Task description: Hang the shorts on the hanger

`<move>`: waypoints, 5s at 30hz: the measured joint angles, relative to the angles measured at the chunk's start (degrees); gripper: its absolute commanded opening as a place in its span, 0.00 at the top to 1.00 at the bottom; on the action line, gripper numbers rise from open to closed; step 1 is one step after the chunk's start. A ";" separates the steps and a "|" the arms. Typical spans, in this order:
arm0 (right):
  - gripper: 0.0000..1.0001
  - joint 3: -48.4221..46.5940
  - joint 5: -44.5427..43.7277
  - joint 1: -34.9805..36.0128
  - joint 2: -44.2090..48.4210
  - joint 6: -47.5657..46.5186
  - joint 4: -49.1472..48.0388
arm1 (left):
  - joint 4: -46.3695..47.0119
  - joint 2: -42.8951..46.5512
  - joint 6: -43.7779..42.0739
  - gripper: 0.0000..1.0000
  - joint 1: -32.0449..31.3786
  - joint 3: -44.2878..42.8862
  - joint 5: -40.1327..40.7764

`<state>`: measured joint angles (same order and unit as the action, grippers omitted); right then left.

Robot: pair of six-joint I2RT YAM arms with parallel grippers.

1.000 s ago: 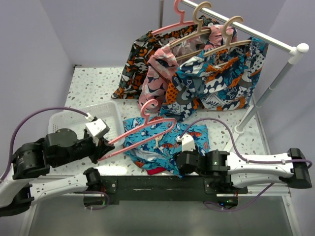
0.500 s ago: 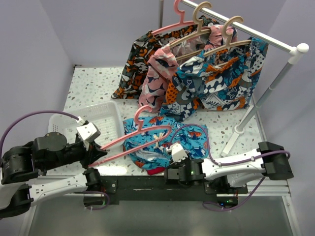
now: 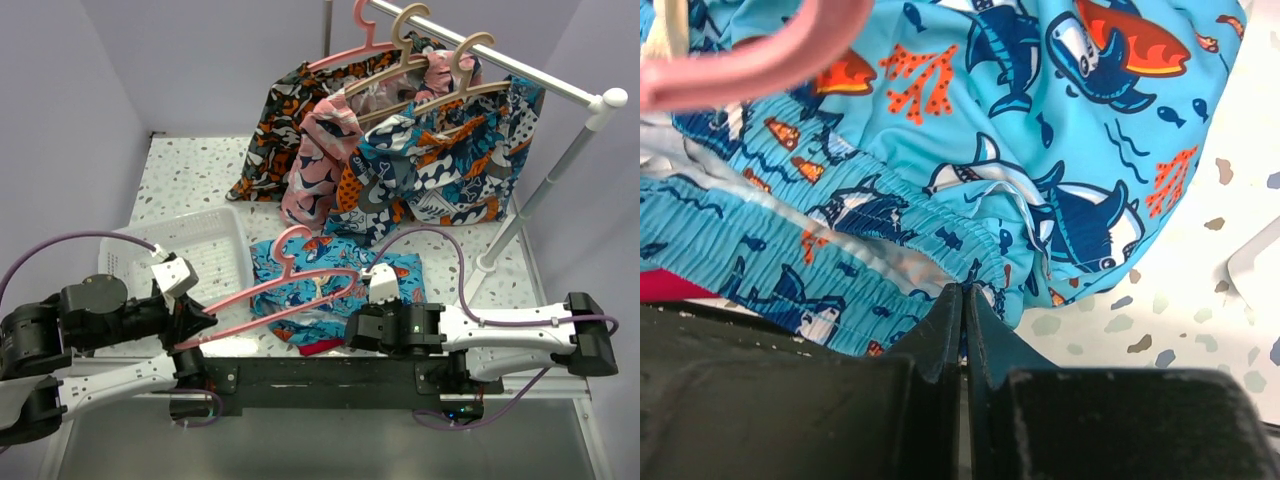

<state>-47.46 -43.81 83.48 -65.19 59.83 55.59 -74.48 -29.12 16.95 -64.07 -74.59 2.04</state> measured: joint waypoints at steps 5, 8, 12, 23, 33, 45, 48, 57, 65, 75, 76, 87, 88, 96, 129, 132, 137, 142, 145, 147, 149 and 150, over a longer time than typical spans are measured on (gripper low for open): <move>1.00 -0.04 0.04 -1.57 0.70 -0.50 -0.04 | -0.02 0.11 -0.04 1.00 0.04 2.36 -2.49; 1.00 -0.09 0.04 -2.71 1.25 -0.52 0.00 | 0.02 0.24 -0.04 1.00 0.04 2.62 -3.28; 1.00 -0.42 0.02 -3.67 1.51 -0.57 0.13 | 0.22 0.76 -0.11 1.00 0.04 3.17 -4.61; 1.00 -4.59 -0.24 -4.81 1.49 -1.99 0.81 | 1.66 -0.02 -1.79 1.00 0.04 4.00 -6.43; 1.00 -4.17 0.09 -10.64 2.69 -4.50 0.22 | 2.03 -0.68 -2.78 1.00 -0.28 2.54 -6.34; 1.00 -3.32 3.06 -14.19 5.14 -9.62 -2.69 | 2.16 -0.76 -3.21 1.00 -0.98 2.64 -5.66; 1.00 -4.11 4.61 -14.19 5.22 -11.74 -3.34 | 3.26 -1.33 -4.11 1.00 -0.98 3.45 -5.66; 1.00 -15.96 7.34 -14.19 6.54 -16.96 -3.96 | 15.89 -3.54 -6.08 1.00 -0.98 11.50 -4.42; 1.00 -17.53 7.30 -14.23 6.78 -17.53 -3.74 | 36.87 -4.76 -7.61 1.00 -0.98 26.38 -5.09; 0.58 -8.52 7.21 -14.27 13.46 -15.80 -8.61 | 53.81 -9.33 -7.08 1.00 -1.01 37.68 -4.63; 0.54 -6.95 7.48 -14.27 14.75 -15.96 -10.01 | 54.47 -9.73 -6.97 1.00 -1.01 37.77 -4.66; 0.41 1.99 9.64 -14.29 26.99 -21.44 -24.85 | 56.76 -12.83 -5.90 1.00 -1.01 38.77 -6.21; 0.41 1.99 9.25 -14.29 26.29 -21.84 -26.10 | 56.78 -13.11 -5.81 1.00 -1.01 38.77 -6.38; 0.41 4.92 6.54 -14.29 20.50 -22.14 -32.68 | 57.00 -14.25 -4.57 1.00 -0.98 38.75 -6.10; 0.38 10.82 3.85 -14.23 26.40 -19.50 -31.34 | 54.90 -14.36 -2.82 1.00 -1.27 37.59 -1.90; 0.39 10.82 3.69 -14.23 24.98 -21.09 -33.62 | 54.84 -14.73 -2.84 1.00 -1.27 37.29 -2.08; 0.44 11.41 1.36 -14.23 20.74 -24.02 -40.74 | 54.77 -16.00 -2.99 1.00 -1.27 36.33 -3.06; 0.68 13.35 -0.11 -14.23 17.90 -26.38 -47.19 | 54.66 -16.83 -2.97 1.00 -1.27 35.80 -3.37; 0.88 15.13 -1.33 -14.58 17.90 -26.95 -49.16 | 54.03 -16.63 -2.69 1.00 -1.25 35.78 -3.08; 0.98 16.59 -1.60 -14.53 18.88 -26.29 -50.58 | 53.72 -16.59 -2.29 0.86 -1.25 35.80 -3.02; 1.00 17.42 -1.68 -14.53 20.13 -26.36 -51.30 | 53.77 -16.65 -1.25 0.71 -1.25 35.76 -2.80; 1.00 17.84 -1.68 -14.53 20.74 -26.45 -51.69 | 53.75 -16.68 -0.76 0.59 -1.25 35.69 -2.34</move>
<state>-29.63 -45.50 68.95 -44.45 33.39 3.90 -20.73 -45.80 16.19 -65.32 -38.89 -0.30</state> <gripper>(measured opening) 0.186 0.187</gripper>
